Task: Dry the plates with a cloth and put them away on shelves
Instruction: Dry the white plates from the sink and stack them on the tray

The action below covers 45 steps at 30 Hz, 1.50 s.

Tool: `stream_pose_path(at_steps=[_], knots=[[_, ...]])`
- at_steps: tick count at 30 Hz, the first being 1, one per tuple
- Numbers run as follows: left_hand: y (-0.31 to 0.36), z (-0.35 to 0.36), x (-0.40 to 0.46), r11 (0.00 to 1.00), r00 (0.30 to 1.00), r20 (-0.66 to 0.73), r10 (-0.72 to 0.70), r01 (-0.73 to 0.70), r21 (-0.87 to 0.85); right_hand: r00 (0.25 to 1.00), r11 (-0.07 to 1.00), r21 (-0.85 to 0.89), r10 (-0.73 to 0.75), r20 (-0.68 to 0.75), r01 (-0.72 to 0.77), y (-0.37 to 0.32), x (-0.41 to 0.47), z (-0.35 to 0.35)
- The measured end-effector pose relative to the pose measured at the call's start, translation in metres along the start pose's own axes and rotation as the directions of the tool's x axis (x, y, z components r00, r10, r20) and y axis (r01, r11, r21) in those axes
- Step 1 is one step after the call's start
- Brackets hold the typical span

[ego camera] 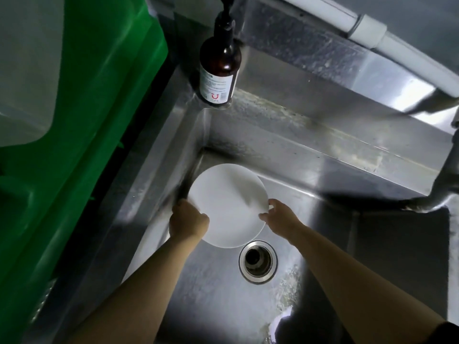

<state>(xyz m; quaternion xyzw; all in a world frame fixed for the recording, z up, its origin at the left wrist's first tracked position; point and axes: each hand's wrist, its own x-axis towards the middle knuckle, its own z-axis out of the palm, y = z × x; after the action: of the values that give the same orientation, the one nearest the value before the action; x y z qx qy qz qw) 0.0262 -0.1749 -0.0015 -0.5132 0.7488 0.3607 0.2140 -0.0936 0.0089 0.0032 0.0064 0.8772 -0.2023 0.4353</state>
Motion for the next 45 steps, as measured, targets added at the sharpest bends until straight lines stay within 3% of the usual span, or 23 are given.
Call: stream_pose_path(at_steps=[4, 9, 14, 17, 22, 27, 31, 36, 40, 45], knots=[[-0.001, 0.000, -0.005, 1.000, 1.000, -0.014, 0.009, -0.009, -0.008, 0.998, 0.981, 0.186, 0.041, 0.045, -0.048, 0.009, -0.011, 0.001], [-0.002, -0.005, -0.031, 0.980, 0.992, -0.011, 0.127, -0.127, -0.156, 0.999, 0.916, 0.401, 0.023, -0.031, -0.008, 0.021, -0.040, -0.006], [-0.001, -0.028, -0.082, 0.897, 0.942, 0.167, 0.290, -0.206, -0.391, 0.991, 0.858, 0.508, -0.002, -0.133, 0.070, 0.038, -0.089, -0.037], [-0.003, -0.036, -0.119, 0.840, 0.862, 0.323, 0.390, -0.188, -0.509, 0.969, 0.866, 0.470, -0.061, -0.238, 0.170, 0.055, -0.125, -0.050], [-0.008, -0.035, -0.179, 0.811, 0.733, 0.373, 0.569, -0.423, -0.404, 0.912, 0.900, 0.321, -0.165, -0.376, 0.296, 0.090, -0.176, -0.056], [-0.018, -0.022, -0.233, 0.803, 0.722, 0.368, 0.586, -0.577, -0.147, 0.913, 0.848, 0.424, -0.154, -0.378, 0.318, 0.134, -0.207, -0.045], [-0.023, -0.008, -0.277, 0.760, 0.722, 0.314, 0.617, -0.650, 0.002, 0.926, 0.892, 0.337, -0.189, -0.327, 0.301, 0.168, -0.230, -0.037], [-0.030, 0.014, -0.315, 0.786, 0.779, 0.280, 0.561, -0.608, 0.116, 0.926, 0.920, 0.236, -0.241, -0.291, 0.314, 0.213, -0.269, -0.031], [-0.042, 0.033, -0.327, 0.841, 0.819, 0.269, 0.506, -0.538, 0.055, 0.903, 0.942, -0.107, -0.335, -0.268, 0.318, 0.271, -0.309, -0.024], [-0.053, 0.051, -0.337, 0.908, 0.869, 0.268, 0.417, -0.384, -0.167, 0.801, 0.851, -0.453, -0.457, -0.387, 0.266, 0.349, -0.366, 0.004]])
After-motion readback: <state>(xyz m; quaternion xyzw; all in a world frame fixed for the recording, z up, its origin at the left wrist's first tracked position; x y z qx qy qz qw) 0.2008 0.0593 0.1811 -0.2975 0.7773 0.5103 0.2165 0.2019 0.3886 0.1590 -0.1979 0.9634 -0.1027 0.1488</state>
